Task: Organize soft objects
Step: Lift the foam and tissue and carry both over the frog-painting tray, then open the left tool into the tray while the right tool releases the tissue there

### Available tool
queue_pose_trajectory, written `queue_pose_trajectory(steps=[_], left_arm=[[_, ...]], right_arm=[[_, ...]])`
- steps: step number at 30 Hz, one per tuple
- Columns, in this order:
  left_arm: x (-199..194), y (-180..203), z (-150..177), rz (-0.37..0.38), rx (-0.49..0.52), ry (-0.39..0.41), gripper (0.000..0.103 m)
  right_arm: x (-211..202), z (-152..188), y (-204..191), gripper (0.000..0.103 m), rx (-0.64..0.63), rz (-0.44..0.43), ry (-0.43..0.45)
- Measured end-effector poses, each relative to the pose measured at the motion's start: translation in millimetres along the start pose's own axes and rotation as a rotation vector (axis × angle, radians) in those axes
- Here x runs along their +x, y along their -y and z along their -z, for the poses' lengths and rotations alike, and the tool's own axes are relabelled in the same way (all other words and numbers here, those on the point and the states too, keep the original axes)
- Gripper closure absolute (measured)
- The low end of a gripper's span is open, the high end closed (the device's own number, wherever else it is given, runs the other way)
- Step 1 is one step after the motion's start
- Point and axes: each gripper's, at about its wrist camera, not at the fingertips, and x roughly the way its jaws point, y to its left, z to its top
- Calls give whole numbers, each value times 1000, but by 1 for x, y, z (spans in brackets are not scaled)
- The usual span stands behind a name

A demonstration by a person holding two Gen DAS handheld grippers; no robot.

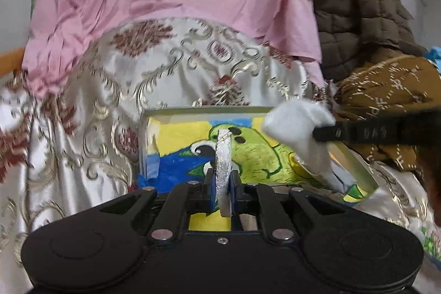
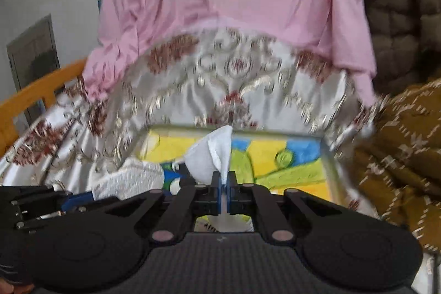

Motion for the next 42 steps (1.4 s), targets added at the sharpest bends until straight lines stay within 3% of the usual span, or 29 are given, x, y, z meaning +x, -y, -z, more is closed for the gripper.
queue_pose_trajectory(steps=[8, 10, 13, 17, 20, 31, 35, 42], left_arm=[[22, -18, 5, -16, -88, -81, 91], [23, -18, 4, -36, -81, -101, 88], [20, -18, 4, -69, -72, -101, 78], [13, -14, 2, -97, -52, -93, 48], [1, -7, -1, -121, -19, -61, 34], [-75, 21, -16, -121, -26, 106, 13], [-112, 33, -18, -107, -56, 183, 1], [-168, 56, -2, -70, -55, 254, 1]], right_arm=[[57, 11, -7, 95, -11, 18, -205], [60, 13, -6, 84, -12, 32, -223], [58, 15, -3, 74, -1, 37, -225], [47, 14, 1, 54, 2, 44, -211], [34, 12, 2, 44, 3, 42, -182], [-54, 4, -4, 8, 11, 4, 43], [-98, 10, -5, 0, 6, 26, 163], [-172, 35, 1, 0, 8, 66, 310]])
